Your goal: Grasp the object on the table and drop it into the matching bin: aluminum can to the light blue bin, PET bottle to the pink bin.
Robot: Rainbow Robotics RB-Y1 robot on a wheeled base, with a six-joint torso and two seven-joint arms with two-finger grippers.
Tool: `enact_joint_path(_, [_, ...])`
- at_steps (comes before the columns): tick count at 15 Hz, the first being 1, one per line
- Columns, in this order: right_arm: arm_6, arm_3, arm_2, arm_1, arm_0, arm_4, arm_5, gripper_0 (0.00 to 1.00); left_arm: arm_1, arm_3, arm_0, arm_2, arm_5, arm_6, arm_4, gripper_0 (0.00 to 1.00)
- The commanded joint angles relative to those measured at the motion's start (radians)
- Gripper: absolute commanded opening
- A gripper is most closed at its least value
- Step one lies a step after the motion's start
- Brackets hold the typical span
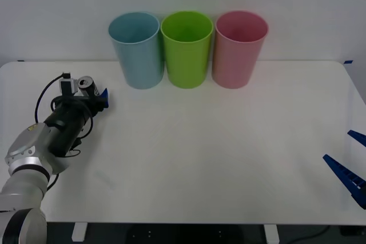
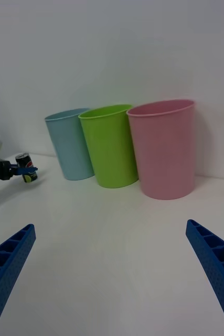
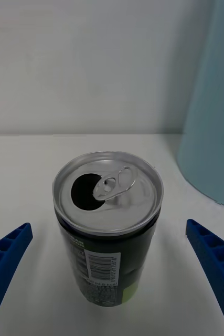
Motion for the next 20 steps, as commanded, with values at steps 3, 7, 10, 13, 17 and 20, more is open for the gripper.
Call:
enact_joint_path(3, [0.0,0.0,0.0,0.0,0.0,0.0,0.0,1.0,-0.001,0.029,-0.031,0.002,0.016,0.001,-0.027,1.0])
enact_joint_path(7, [0.0,0.0,0.0,0.0,0.0,0.0,0.0,1.0,-0.001,0.029,-0.032,-0.001,0.016,0.001,-0.027,1.0])
enact_joint_path(10, [0.0,0.0,0.0,0.0,0.0,0.0,0.0,1.0,-0.001,0.029,-0.032,-0.001,0.027,0.001,-0.027,0.12])
enact_joint_path(13, [0.0,0.0,0.0,0.0,0.0,0.0,0.0,1.0,-0.001,0.029,-0.034,-0.002,0.027,0.003,-0.027,0.0])
enact_joint_path(17, [0.0,0.0,0.0,0.0,0.0,0.0,0.0,1.0,-0.001,0.029,-0.035,-0.01,0.033,0.007,-0.027,0.0])
enact_joint_path(20, [0.0,0.0,0.0,0.0,0.0,0.0,0.0,1.0,-0.001,0.029,-0.034,-0.012,0.028,0.012,-0.025,0.0])
